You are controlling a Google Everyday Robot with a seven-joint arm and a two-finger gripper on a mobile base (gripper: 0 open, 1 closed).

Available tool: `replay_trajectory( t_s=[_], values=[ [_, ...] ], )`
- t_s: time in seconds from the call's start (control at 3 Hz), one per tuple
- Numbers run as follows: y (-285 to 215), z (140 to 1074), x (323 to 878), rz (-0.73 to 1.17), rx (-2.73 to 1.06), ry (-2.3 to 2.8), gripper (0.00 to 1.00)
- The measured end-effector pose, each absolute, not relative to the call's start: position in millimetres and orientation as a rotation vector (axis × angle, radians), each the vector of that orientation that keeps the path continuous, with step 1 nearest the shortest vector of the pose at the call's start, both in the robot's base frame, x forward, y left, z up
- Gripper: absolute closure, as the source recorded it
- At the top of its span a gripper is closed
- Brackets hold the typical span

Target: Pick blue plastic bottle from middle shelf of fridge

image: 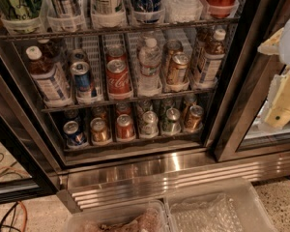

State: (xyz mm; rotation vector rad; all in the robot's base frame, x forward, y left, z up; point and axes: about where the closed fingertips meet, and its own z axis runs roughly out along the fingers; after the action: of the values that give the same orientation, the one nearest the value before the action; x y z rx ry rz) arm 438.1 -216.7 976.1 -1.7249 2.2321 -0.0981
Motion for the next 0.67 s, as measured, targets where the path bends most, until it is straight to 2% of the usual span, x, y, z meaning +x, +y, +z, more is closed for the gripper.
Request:
replay_trajectory(
  t_s=[0.67],
  values=[
    [-212,954,439,-0.03,-1.709,2.23,0.0]
  ],
)
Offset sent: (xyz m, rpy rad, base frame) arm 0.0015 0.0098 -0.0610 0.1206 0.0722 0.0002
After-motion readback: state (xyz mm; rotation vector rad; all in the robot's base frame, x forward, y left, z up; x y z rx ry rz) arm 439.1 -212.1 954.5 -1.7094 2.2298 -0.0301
